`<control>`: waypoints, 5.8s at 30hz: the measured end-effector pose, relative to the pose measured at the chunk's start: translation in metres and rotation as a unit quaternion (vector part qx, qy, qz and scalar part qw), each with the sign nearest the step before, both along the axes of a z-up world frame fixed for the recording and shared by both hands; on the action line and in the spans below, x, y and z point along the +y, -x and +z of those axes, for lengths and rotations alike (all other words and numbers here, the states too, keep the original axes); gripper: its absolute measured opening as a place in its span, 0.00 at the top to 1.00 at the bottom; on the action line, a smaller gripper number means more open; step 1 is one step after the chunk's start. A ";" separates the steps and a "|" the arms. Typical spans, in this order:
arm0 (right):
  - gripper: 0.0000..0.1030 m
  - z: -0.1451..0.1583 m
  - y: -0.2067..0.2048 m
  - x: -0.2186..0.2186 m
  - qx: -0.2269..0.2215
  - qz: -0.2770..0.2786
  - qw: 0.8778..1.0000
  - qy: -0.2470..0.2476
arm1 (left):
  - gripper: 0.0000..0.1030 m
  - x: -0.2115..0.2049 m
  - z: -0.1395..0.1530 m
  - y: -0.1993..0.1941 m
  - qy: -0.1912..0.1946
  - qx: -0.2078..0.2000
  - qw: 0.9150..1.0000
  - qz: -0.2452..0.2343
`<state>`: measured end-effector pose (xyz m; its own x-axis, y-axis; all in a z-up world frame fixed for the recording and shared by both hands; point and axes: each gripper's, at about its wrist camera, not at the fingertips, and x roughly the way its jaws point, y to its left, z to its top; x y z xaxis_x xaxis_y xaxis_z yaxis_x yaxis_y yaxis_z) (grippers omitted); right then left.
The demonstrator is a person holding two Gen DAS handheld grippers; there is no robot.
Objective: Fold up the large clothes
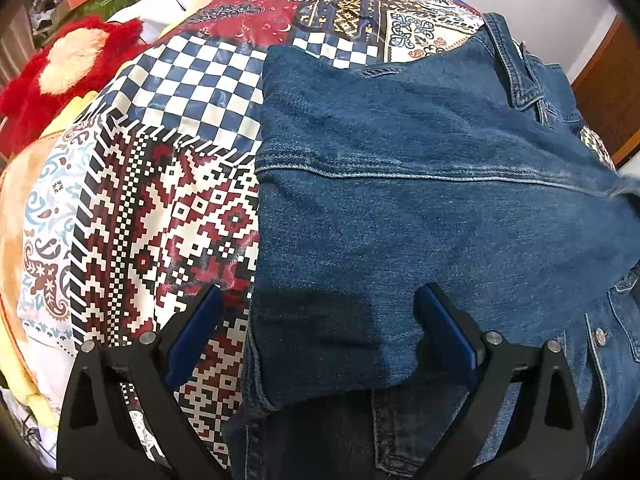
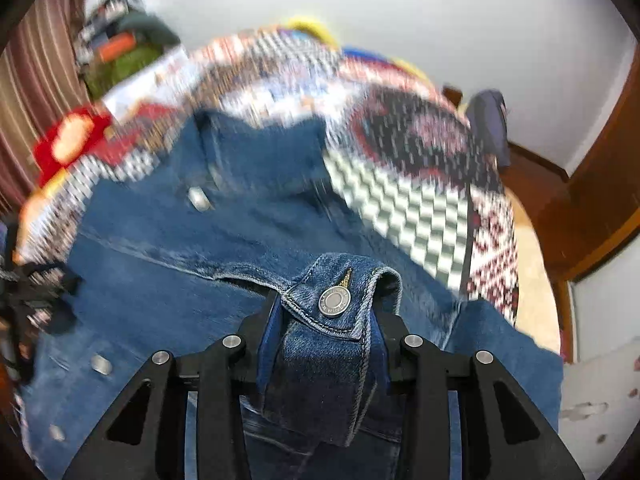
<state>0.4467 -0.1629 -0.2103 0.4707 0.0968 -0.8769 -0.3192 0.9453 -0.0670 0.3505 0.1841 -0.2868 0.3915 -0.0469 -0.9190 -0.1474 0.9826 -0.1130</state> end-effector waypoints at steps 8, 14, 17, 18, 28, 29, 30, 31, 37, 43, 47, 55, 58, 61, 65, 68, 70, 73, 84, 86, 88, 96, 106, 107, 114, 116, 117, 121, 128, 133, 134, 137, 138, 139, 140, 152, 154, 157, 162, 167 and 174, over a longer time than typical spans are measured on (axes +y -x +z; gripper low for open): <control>0.28 -0.051 0.002 -0.023 0.077 -0.030 0.996 0.019 | 0.04 -0.005 -0.003 0.004 -0.013 0.002 1.000 0.004; 0.28 -0.029 0.011 -0.039 0.077 -0.035 0.996 -0.012 | 0.04 -0.027 0.027 0.009 -0.065 -0.024 0.997 -0.023; 0.28 -0.005 0.023 -0.048 0.049 -0.044 0.997 -0.037 | 0.04 -0.045 0.054 0.012 -0.066 -0.054 0.995 -0.043; 0.28 0.004 0.026 -0.052 0.040 -0.046 0.997 -0.045 | 0.04 -0.052 0.064 0.012 -0.066 -0.066 0.994 -0.052; 0.27 0.077 0.065 -0.119 -0.058 -0.107 0.989 -0.084 | 0.04 -0.156 0.142 0.000 -0.071 -0.171 0.969 -0.160; 0.27 0.079 0.069 -0.128 -0.061 -0.116 0.988 -0.086 | 0.04 -0.171 0.146 0.000 -0.070 -0.180 0.966 -0.174; 0.27 0.081 0.073 -0.140 -0.063 -0.128 0.986 -0.090 | 0.04 -0.182 0.147 -0.002 -0.068 -0.185 0.963 -0.184; 0.27 0.081 0.075 -0.149 -0.064 -0.137 0.984 -0.093 | 0.04 -0.192 0.147 -0.005 -0.065 -0.188 0.961 -0.194; 0.27 0.058 0.102 -0.217 -0.037 -0.215 0.970 -0.106 | 0.03 -0.242 0.124 -0.030 -0.026 -0.152 0.959 -0.238; 0.27 0.007 0.131 -0.283 0.037 -0.304 0.937 -0.168 | 0.03 -0.259 0.073 -0.061 0.049 -0.051 0.970 -0.231; 0.27 -0.022 0.145 -0.312 0.069 -0.347 0.906 -0.231 | 0.03 -0.260 0.043 -0.073 0.072 -0.002 0.975 -0.210; 0.27 -0.056 0.124 -0.332 0.081 -0.379 0.878 -0.282 | 0.03 -0.268 0.044 -0.066 0.055 -0.009 0.974 -0.218; 0.26 -0.060 0.109 -0.327 0.070 -0.383 0.881 -0.269 | 0.03 -0.262 0.046 -0.067 0.049 -0.014 0.977 -0.209; 0.29 -0.058 0.101 -0.319 0.045 -0.380 0.890 -0.248 | 0.03 -0.255 0.050 -0.066 0.049 -0.017 0.978 -0.201; 0.56 -0.049 0.096 -0.308 0.007 -0.368 0.903 -0.223 | 0.03 -0.249 0.054 -0.064 0.048 -0.023 0.980 -0.193; 0.70 -0.036 0.097 -0.301 -0.019 -0.360 0.909 -0.209 | 0.03 -0.244 0.059 -0.061 0.037 -0.037 0.981 -0.187; 0.76 -0.023 0.100 -0.296 -0.040 -0.352 0.913 -0.203 | 0.03 -0.239 0.065 -0.056 0.032 -0.047 0.981 -0.185; 0.79 0.005 0.102 -0.281 -0.077 -0.335 0.919 -0.194 | 0.03 -0.231 0.073 -0.052 0.032 -0.060 0.981 -0.181; 0.81 0.102 0.080 -0.187 -0.159 -0.220 0.939 -0.209 | 0.03 -0.185 0.117 -0.029 0.040 -0.118 0.980 -0.155; 0.81 0.111 0.071 -0.166 -0.162 -0.201 0.941 -0.217 | 0.03 -0.172 0.127 -0.022 0.039 -0.132 0.979 -0.148; 0.81 0.118 0.061 -0.139 -0.163 -0.178 0.944 -0.225 | 0.03 -0.162 0.134 -0.016 0.035 -0.141 0.979 -0.144; 0.81 0.102 0.023 -0.018 -0.104 -0.078 0.962 -0.240 | 0.03 -0.122 0.150 0.010 0.012 -0.167 0.978 -0.121; 0.81 0.000 0.022 0.062 0.050 -0.019 0.976 -0.213 | 0.03 -0.102 0.150 0.029 0.000 -0.174 0.979 -0.107; 0.81 -0.008 0.025 0.064 0.064 -0.016 0.976 -0.209 | 0.03 -0.103 0.150 0.030 -0.001 -0.174 0.979 -0.108; 0.80 -0.040 0.052 0.067 0.093 -0.002 0.982 -0.164 | 0.03 -0.109 0.140 0.033 0.003 -0.162 0.980 -0.112; 0.80 -0.043 0.057 0.066 0.109 -0.001 0.981 -0.160 | 0.03 -0.112 0.138 0.032 0.004 -0.157 0.981 -0.114; 0.80 -0.044 0.060 0.065 0.116 -0.001 0.980 -0.159 | 0.03 -0.113 0.137 0.032 0.004 -0.155 0.981 -0.116; 0.80 -0.034 0.074 0.051 0.126 0.005 0.977 -0.171 | 0.03 -0.122 0.138 0.030 -0.001 -0.152 0.980 -0.127; 0.80 0.004 0.094 0.005 0.091 -0.007 0.978 -0.187 | 0.03 -0.153 0.147 0.014 -0.017 -0.156 0.974 -0.163; 0.80 0.032 0.094 -0.050 0.026 -0.054 0.984 -0.165 | 0.03 -0.199 0.152 -0.008 -0.020 -0.153 0.965 -0.210; 0.80 0.037 0.093 -0.061 0.018 -0.062 0.985 -0.163 | 0.03 -0.208 0.151 -0.012 -0.019 -0.150 0.964 -0.220; 0.80 0.044 0.091 -0.092 -0.005 -0.088 0.984 -0.152 | 0.03 -0.244 0.142 -0.031 -0.017 -0.130 0.958 -0.253; 0.80 0.044 0.090 -0.100 -0.009 -0.096 0.984 -0.147 | 0.03 -0.255 0.138 -0.036 -0.014 -0.122 0.957 -0.264; 0.80 0.044 0.089 -0.108 -0.010 -0.102 0.984 -0.146 | 0.03 -0.266 0.133 -0.040 -0.011 -0.113 0.955 -0.274; 0.80 0.042 0.089 -0.117 -0.008 -0.108 0.983 -0.149 | 0.03 -0.276 0.128 -0.045 -0.010 -0.104 0.953 -0.284; 0.80 -0.011 0.082 -0.146 0.052 -0.139 0.972 -0.182 | 0.12 -0.349 0.055 -0.101 0.003 0.013 0.939 -0.344; 0.80 -0.019 0.080 -0.145 0.063 -0.140 0.970 -0.186 | 0.23 -0.346 0.054 -0.106 0.004 0.010 0.942 -0.336; 0.80 -0.030 0.078 -0.143 0.078 -0.141 0.969 -0.189 | 0.39 -0.335 0.056 -0.113 0.017 0.004 0.949 -0.315; 0.80 -0.033 0.076 -0.140 0.085 -0.137 0.968 -0.190 | 0.86 -0.319 0.067 -0.122 0.035 -0.006 0.956 -0.292; 0.80 -0.023 0.075 -0.137 0.075 -0.136 0.969 -0.192 | 0.88 -0.293 0.103 -0.120 0.046 -0.056 0.962 -0.262; 0.80 0.002 0.070 -0.123 0.051 -0.123 0.974 -0.183 | 0.89 -0.221 0.175 -0.106 0.049 -0.152 0.965 -0.207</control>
<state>0.3769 -0.2857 -0.2084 0.4313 0.3078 -0.8481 -0.0679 0.9484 0.3097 0.4562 -0.0369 -0.1121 0.5714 -0.3384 -0.7477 0.3104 0.9325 -0.1848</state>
